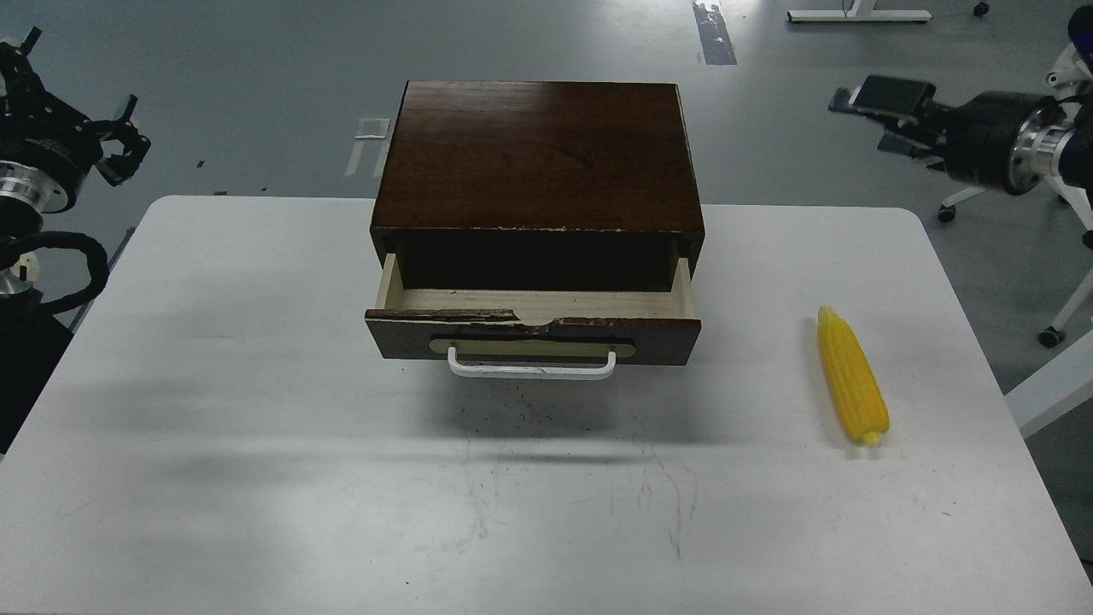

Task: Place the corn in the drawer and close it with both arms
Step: 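Move the right gripper toward the yellow corn cob, then lower the right gripper over the corn cob and grasp it, then lift the corn cob with the right gripper and carry it over the drawer, then lower the corn into the open drawer and open the right gripper, then withdraw the right gripper away from the drawer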

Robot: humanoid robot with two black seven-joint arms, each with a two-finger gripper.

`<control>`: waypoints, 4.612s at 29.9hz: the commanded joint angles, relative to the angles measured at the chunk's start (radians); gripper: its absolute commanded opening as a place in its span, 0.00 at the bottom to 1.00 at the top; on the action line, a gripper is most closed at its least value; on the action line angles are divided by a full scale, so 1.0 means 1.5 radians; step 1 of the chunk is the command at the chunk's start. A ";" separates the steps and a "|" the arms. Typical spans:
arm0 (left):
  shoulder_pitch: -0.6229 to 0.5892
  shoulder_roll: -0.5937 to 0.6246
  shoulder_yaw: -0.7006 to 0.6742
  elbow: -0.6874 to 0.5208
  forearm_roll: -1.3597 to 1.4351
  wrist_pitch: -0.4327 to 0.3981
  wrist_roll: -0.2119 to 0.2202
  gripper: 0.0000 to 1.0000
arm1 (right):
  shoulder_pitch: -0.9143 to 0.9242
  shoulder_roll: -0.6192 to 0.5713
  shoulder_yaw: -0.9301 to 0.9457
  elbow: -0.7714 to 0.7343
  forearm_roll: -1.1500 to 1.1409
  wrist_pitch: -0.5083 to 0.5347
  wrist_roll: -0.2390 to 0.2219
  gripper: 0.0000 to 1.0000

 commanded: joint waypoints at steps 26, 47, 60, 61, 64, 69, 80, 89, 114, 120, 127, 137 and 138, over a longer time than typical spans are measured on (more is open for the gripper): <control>0.044 0.028 0.004 -0.001 -0.001 0.000 -0.004 0.98 | -0.222 0.130 -0.075 -0.091 -0.133 -0.100 -0.057 0.88; 0.036 0.042 0.018 -0.001 0.002 0.000 0.002 0.98 | -0.189 0.111 -0.021 -0.069 -0.119 -0.157 -0.029 0.19; 0.001 0.060 0.032 -0.020 0.081 0.000 0.001 0.98 | 0.072 0.083 0.025 0.032 -0.171 -0.132 -0.020 0.17; 0.000 0.059 0.031 -0.021 0.081 0.000 0.000 0.98 | 0.085 0.087 0.026 0.037 -0.182 -0.130 -0.020 0.17; 0.002 0.059 0.030 -0.020 0.076 0.000 -0.003 0.98 | 0.131 0.117 0.028 0.051 -0.206 -0.126 -0.010 0.17; 0.008 0.058 0.019 -0.020 0.065 0.000 -0.004 0.98 | 0.180 0.230 0.021 0.053 -0.264 -0.123 0.034 0.17; 0.016 0.060 0.019 -0.019 0.060 0.000 -0.004 0.98 | 0.183 0.375 -0.008 0.068 -0.540 -0.123 0.085 0.17; 0.032 0.061 0.021 -0.019 0.061 0.000 -0.004 0.98 | 0.192 0.420 -0.100 0.062 -0.635 -0.123 0.094 0.18; 0.042 0.063 0.022 -0.013 0.062 0.000 -0.003 0.98 | 0.155 0.438 -0.078 0.006 -0.610 -0.134 0.115 0.77; 0.040 0.064 0.019 -0.014 0.060 0.000 -0.006 0.98 | 0.152 0.422 0.007 0.004 -0.501 -0.133 0.114 0.94; 0.040 0.065 0.022 -0.019 0.063 0.000 0.009 0.97 | 0.148 0.346 0.090 0.002 -0.363 -0.131 0.114 0.98; 0.043 0.099 0.030 -0.027 0.069 0.000 0.009 0.96 | 0.080 0.238 0.188 -0.074 0.070 -0.125 0.109 1.00; 0.042 0.101 0.031 -0.038 0.069 0.000 0.010 0.96 | 0.075 0.232 0.190 -0.082 0.100 -0.125 0.109 1.00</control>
